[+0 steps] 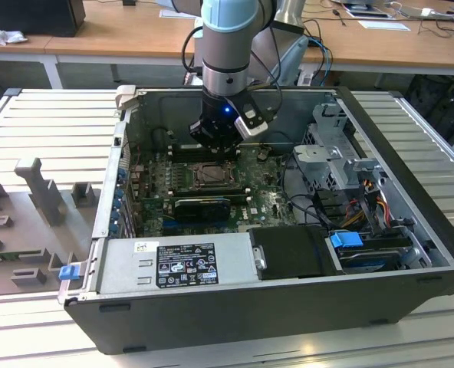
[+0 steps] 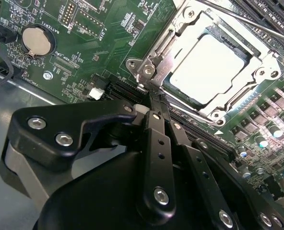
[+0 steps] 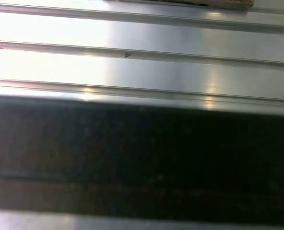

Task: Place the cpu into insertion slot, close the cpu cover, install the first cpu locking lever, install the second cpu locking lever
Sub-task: 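Install the first cpu locking lever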

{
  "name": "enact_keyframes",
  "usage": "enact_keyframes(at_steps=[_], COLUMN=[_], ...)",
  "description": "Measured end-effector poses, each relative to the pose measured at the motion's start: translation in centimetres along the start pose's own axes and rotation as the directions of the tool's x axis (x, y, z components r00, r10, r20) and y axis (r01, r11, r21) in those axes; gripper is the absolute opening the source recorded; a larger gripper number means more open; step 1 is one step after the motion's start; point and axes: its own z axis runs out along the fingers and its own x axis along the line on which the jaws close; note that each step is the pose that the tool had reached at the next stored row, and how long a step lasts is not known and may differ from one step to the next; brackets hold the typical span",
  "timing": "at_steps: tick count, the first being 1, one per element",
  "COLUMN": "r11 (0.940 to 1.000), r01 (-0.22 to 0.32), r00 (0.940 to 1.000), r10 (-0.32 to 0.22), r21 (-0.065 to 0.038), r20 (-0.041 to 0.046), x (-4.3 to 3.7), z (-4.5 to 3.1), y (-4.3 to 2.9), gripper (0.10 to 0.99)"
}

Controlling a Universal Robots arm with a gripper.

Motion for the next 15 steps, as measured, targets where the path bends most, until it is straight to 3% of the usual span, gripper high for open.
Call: enact_keyframes(at_steps=[4, 9, 15], r11=[1.0000, 1.0000, 1.0000], r01=[0.000, 0.000, 0.000], r00=[1.0000, 1.0000, 1.0000], r10=[0.000, 0.000, 0.000], r21=[0.006, 0.007, -0.005], r20=[-0.0005, -0.0007, 0.0009], x=[0.00, 0.01, -0.01], z=[0.05, 0.31, 0.21], y=[0.00, -0.03, 0.01], gripper=[0.106, 0.106, 0.106])
